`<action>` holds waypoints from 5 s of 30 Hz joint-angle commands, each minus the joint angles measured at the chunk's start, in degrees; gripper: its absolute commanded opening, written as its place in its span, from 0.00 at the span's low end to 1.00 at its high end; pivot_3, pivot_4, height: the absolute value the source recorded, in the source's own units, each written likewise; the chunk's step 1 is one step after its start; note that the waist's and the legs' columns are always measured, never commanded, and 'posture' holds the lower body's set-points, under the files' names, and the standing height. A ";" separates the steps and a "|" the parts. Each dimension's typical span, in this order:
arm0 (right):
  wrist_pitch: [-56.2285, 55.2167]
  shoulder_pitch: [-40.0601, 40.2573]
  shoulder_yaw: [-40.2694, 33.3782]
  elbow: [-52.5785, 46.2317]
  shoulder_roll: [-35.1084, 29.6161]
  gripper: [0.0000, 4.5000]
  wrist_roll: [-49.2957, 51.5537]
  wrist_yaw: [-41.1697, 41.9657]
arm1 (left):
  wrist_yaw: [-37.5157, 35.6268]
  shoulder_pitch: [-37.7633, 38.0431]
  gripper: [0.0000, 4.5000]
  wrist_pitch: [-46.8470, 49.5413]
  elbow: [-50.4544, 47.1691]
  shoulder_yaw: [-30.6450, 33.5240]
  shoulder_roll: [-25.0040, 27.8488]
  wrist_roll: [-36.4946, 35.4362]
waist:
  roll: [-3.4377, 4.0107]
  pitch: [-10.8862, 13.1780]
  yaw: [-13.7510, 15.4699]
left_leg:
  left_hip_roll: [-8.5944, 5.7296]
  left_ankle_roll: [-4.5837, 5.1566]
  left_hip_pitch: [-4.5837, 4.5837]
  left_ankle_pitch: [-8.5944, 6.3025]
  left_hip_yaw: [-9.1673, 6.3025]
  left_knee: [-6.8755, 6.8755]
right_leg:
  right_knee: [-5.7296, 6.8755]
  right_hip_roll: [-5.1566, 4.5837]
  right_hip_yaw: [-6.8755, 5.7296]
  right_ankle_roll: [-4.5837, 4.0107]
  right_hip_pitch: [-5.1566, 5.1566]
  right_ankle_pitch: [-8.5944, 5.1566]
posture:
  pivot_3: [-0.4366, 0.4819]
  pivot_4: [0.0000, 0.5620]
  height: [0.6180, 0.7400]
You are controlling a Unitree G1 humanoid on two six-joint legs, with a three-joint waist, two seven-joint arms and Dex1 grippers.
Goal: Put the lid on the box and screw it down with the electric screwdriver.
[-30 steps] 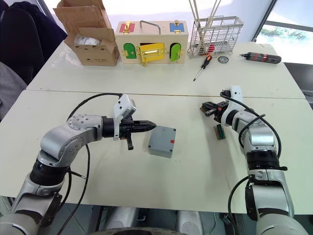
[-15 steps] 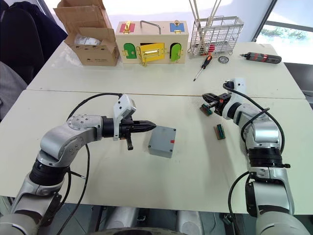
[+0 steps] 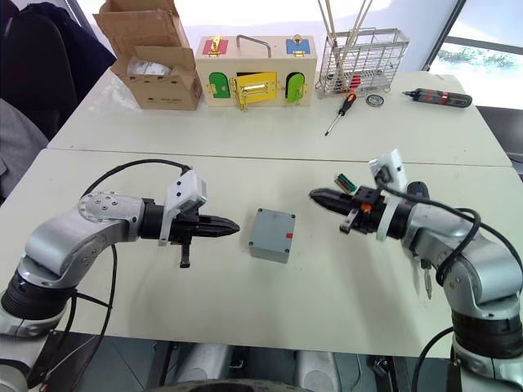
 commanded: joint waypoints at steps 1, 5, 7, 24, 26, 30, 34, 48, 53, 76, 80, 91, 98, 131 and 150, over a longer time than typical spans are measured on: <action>0.07 0.97 1.48 -3.80 1.13 0.02 1.47 -2.17 | -0.03 -1.25 0.00 -1.60 -0.50 -1.22 -0.99 0.18 | -0.01 0.00 0.05 | -0.01 0.06 0.02 -0.03 0.00 0.00 | 0.00 0.00 0.00 0.00 0.02 0.00 | 0.48 0.27 0.96; -0.53 1.02 2.90 -3.60 2.35 0.02 1.42 -3.93 | 0.30 -1.15 0.00 -1.53 -1.17 -2.13 -1.58 0.21 | 0.00 0.00 -0.07 | -0.01 -0.02 0.03 0.01 0.00 -0.05 | 0.01 0.00 0.00 0.00 -0.02 0.00 | 0.48 0.27 0.96; -1.32 1.33 3.82 -3.22 2.95 0.02 0.71 -4.56 | 0.74 -1.05 0.00 -1.38 -1.53 -2.29 -1.85 0.06 | -0.01 0.00 -0.05 | -0.01 -0.02 0.03 0.01 0.00 -0.05 | 0.01 0.00 -0.01 0.00 -0.01 0.00 | 0.48 0.27 0.96; -6.03 2.24 8.06 1.80 3.31 0.02 -3.11 -4.05 | 2.94 -0.22 0.00 -0.83 -2.61 -2.09 -2.37 -0.77 | -0.01 0.00 -0.02 | -0.01 -0.02 0.03 0.01 0.01 -0.04 | 0.01 0.01 -0.01 0.00 -0.01 0.00 | 0.48 0.27 0.96; -6.44 2.25 8.32 2.26 3.23 0.02 -3.56 -3.84 | 3.11 -0.19 0.00 -0.81 -2.66 -2.13 -2.42 -0.80 | -0.01 0.00 -0.02 | -0.01 -0.02 0.03 0.01 0.01 -0.04 | 0.01 0.01 -0.01 0.00 -0.01 0.00 | 0.48 0.27 0.96; -7.98 2.43 9.33 3.88 3.19 0.02 -5.24 -3.20 | 3.41 -0.03 0.00 -0.90 -2.64 -2.14 -2.57 -0.64 | -0.01 0.00 -0.01 | -0.01 -0.02 0.03 0.01 0.00 -0.04 | 0.01 0.01 -0.01 0.00 -0.01 0.00 | 0.48 0.27 0.96; -8.53 2.40 9.71 4.39 3.39 0.02 -5.72 -2.92 | 3.58 0.09 0.00 -0.95 -2.64 -2.15 -2.69 -0.51 | -0.01 0.00 -0.03 | -0.01 -0.02 0.03 0.01 0.01 -0.04 | 0.01 0.01 -0.01 0.00 -0.01 0.00 | 0.48 0.27 0.96; -10.24 0.74 11.13 6.63 3.26 0.20 -8.14 -2.32 | 4.19 -0.19 0.00 -0.99 -2.32 -2.38 -3.39 -0.22 | -0.01 0.00 -0.02 | -0.01 -0.03 0.03 0.02 0.01 -0.03 | 0.01 0.01 -0.01 0.00 -0.01 0.00 | 0.48 0.27 0.96; -8.65 -0.16 8.75 5.26 1.75 0.77 -6.87 -1.98 | 4.15 -0.42 0.00 -1.35 -1.99 -2.32 -3.72 -0.21 | 0.00 0.00 0.00 | -0.01 -0.03 0.03 0.02 0.00 -0.03 | 0.01 0.01 -0.01 0.00 -0.01 0.00 | 0.48 0.27 0.96; 24.29 -32.64 24.81 39.96 -42.05 1.00 -15.33 15.66 | 5.73 -3.21 0.00 -7.24 -4.25 -9.46 -11.46 2.65 | 0.12 0.04 -1.28 | 0.03 0.13 -0.01 -0.08 0.27 -0.07 | -0.12 -0.07 0.06 0.00 -0.06 -0.02 | 0.48 0.27 0.96; 27.03 -38.61 34.60 44.91 -40.99 1.00 -19.85 22.24 | 7.36 -1.61 0.00 -9.05 -3.43 -11.48 -12.81 5.32 | 0.23 0.05 -1.25 | -0.01 0.13 -0.06 -0.08 0.39 -0.05 | -0.13 -0.12 0.11 0.00 -0.16 -0.01 | 0.48 0.27 0.96; 30.28 -45.45 49.67 57.64 -33.16 1.00 -29.04 30.44 | 11.01 1.26 0.00 -9.13 -3.17 -12.18 -16.34 7.03 | 0.23 0.05 -0.54 | -0.02 0.08 -0.20 -0.06 0.33 -0.03 | -0.07 -0.12 0.08 0.00 -0.32 -0.01 | 0.48 0.27 0.96; 35.30 -46.80 52.48 61.54 -28.49 1.00 -29.74 29.58 | 13.25 2.47 0.00 -8.36 -4.26 -12.95 -17.25 7.21 | 0.24 0.04 0.10 | -0.04 0.03 -0.22 -0.02 0.37 0.00 | -0.06 -0.15 0.10 0.00 -0.36 -0.01 | 0.48 0.27 0.96; 13.69 -60.04 55.17 85.26 -16.09 0.43 -46.42 45.21 | 19.20 3.35 0.00 -7.25 -4.70 -14.17 -18.77 10.26 | 0.04 -0.09 -0.57 | -0.08 -0.12 -0.14 0.03 0.19 0.05 | -0.11 -0.13 -0.09 0.00 -0.17 0.00 | 0.48 0.27 0.96; 15.19 -34.99 -25.51 8.68 13.30 0.43 -18.03 1.79 | -1.27 -12.67 0.00 -12.58 14.86 -5.50 -11.71 5.83 | 0.61 -0.10 -0.39 | -0.03 -0.22 -0.48 0.10 0.34 -0.10 | 1.02 -0.18 -0.02 0.05 -1.16 0.02 | 0.48 0.27 0.96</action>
